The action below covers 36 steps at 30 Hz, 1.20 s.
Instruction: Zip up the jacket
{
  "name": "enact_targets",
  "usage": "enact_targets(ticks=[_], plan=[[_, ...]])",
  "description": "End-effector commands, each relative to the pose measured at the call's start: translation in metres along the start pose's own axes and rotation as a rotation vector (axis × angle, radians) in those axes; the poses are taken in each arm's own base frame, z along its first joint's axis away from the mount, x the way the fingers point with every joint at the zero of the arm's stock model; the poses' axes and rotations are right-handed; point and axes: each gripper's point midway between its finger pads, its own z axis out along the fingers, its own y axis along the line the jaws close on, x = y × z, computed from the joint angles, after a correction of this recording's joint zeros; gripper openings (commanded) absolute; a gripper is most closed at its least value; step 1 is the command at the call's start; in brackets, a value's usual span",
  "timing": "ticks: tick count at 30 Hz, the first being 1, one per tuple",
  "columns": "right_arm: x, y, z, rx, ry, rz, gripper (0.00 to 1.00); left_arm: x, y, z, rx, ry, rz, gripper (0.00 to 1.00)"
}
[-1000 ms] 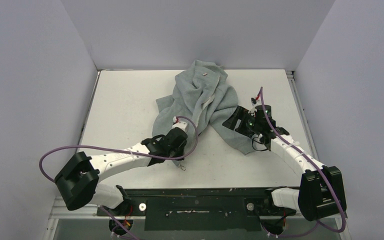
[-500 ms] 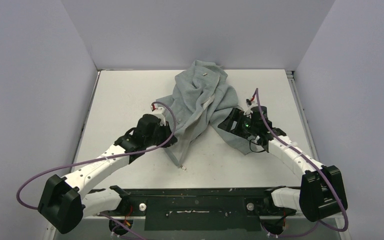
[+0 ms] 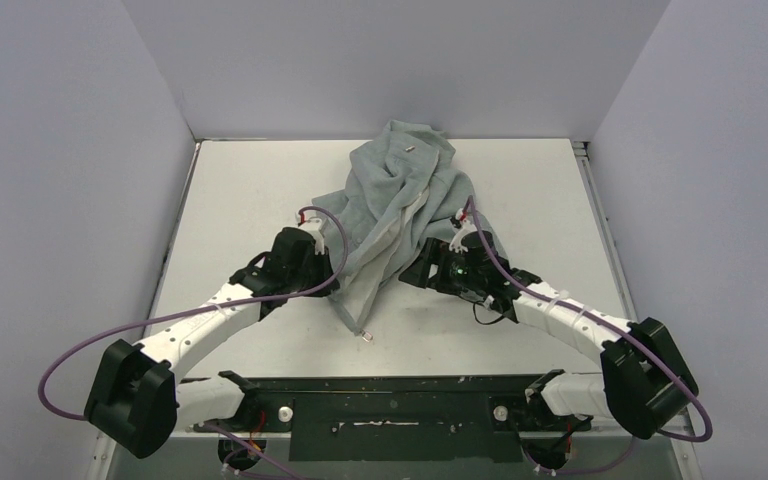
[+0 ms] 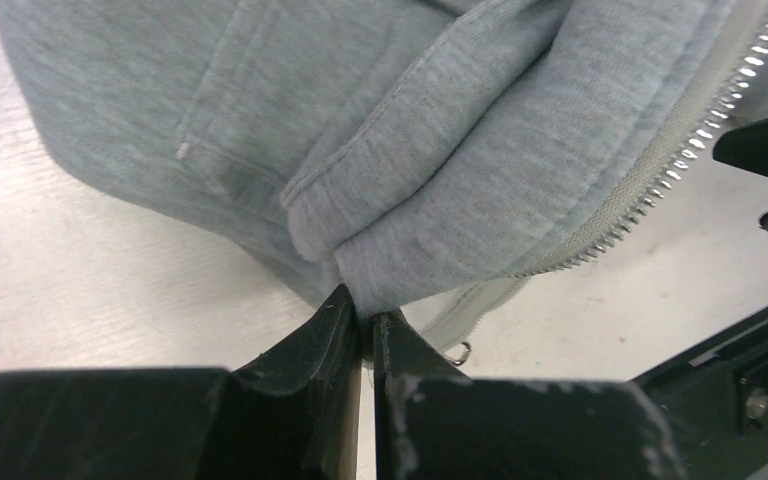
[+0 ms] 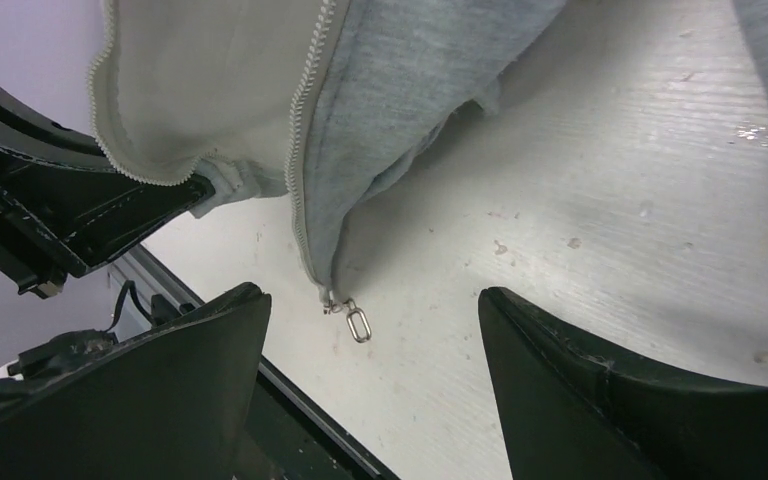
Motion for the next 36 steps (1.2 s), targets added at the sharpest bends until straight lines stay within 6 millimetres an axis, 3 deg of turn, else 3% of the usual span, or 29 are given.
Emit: enact_targets(ticks=[1,6,12,15,19,25,28,36], plan=[[-0.026,0.037,0.018,-0.071,-0.104,0.007,0.78,-0.007,0.015,0.000,-0.080,-0.013,0.040,0.00],[-0.037,0.048,0.036,-0.044,-0.121,0.050,0.80,-0.008,0.022,0.000,-0.106,-0.030,0.032,0.00],[-0.041,0.029,0.064,0.081,-0.109,0.091,0.76,-0.006,0.021,-0.001,-0.094,-0.031,0.027,0.00],[-0.041,0.016,0.072,0.159,-0.106,0.074,0.67,-0.011,0.018,-0.003,-0.080,-0.046,0.026,0.00],[-0.045,0.014,0.067,0.180,-0.134,0.060,0.43,-0.022,0.006,-0.008,-0.035,-0.071,0.027,0.00],[-0.069,0.011,0.026,0.247,-0.250,-0.004,0.11,-0.049,-0.002,-0.018,-0.021,-0.130,0.024,0.00],[-0.086,0.002,-0.003,0.299,-0.301,-0.034,0.01,-0.066,0.000,-0.023,-0.038,-0.169,0.012,0.00],[-0.137,-0.057,-0.096,0.495,-0.387,-0.050,0.00,-0.104,0.011,-0.035,-0.065,-0.251,-0.026,0.00]])
